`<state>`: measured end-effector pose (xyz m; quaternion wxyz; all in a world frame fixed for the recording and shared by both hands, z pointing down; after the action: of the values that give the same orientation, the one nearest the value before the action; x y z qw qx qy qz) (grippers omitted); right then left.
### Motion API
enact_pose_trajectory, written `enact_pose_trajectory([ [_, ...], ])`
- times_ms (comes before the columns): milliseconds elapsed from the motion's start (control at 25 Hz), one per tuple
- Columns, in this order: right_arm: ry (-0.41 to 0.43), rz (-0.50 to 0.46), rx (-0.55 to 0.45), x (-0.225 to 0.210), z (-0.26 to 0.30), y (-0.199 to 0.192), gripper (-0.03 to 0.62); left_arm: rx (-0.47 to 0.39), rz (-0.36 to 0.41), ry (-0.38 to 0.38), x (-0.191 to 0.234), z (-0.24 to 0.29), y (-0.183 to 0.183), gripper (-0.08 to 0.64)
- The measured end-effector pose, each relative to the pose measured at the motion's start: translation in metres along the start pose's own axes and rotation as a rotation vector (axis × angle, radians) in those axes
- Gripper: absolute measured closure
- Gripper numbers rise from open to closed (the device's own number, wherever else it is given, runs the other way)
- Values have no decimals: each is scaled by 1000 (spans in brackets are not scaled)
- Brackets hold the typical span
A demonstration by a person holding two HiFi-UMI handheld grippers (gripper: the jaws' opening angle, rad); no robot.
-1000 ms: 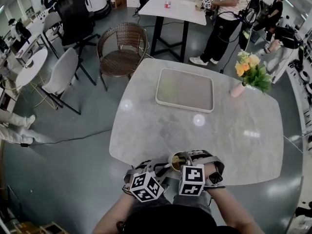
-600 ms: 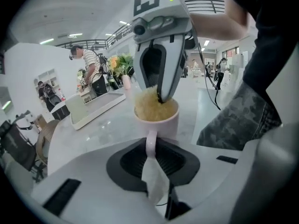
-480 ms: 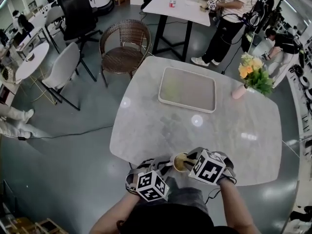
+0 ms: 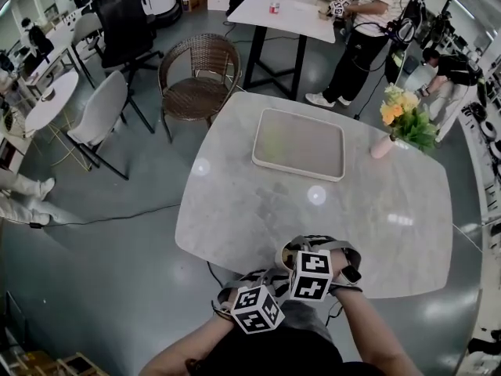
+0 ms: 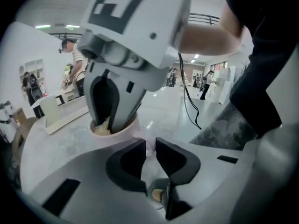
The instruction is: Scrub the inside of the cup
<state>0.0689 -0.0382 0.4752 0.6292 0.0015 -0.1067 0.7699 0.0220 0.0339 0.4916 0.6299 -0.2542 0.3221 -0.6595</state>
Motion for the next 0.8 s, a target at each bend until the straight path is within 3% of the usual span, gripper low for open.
enact_pose_trajectory([
  [160, 179, 95, 13, -4, -5, -6, 532, 37, 56, -42, -2, 9, 5, 485],
  [320, 289, 196, -22, -5, -18, -19, 532, -21, -22, -95, -1, 12, 4, 485],
  [440, 283, 257, -41, -9, -31, -21, 532, -68, -75, -116, -1, 12, 5, 485],
  [640, 200, 282, -1, -12, -31, -21, 532, -35, -43, -155, -7, 14, 7, 485],
  [800, 170, 268, 35, -7, -19, -18, 532, -21, -159, -216, 1, -6, -3, 476],
])
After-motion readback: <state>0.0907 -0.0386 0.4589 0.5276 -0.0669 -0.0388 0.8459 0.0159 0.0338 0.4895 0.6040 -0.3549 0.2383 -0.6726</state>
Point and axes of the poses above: the fingertips, and each gripper's own axes: z forward along the fingers, x to its left, y out of its top, the point moved 8 cm from there along -z, backward along the fingers, and after that the axes turned 9 degrees about z, right-handed, at the moved point
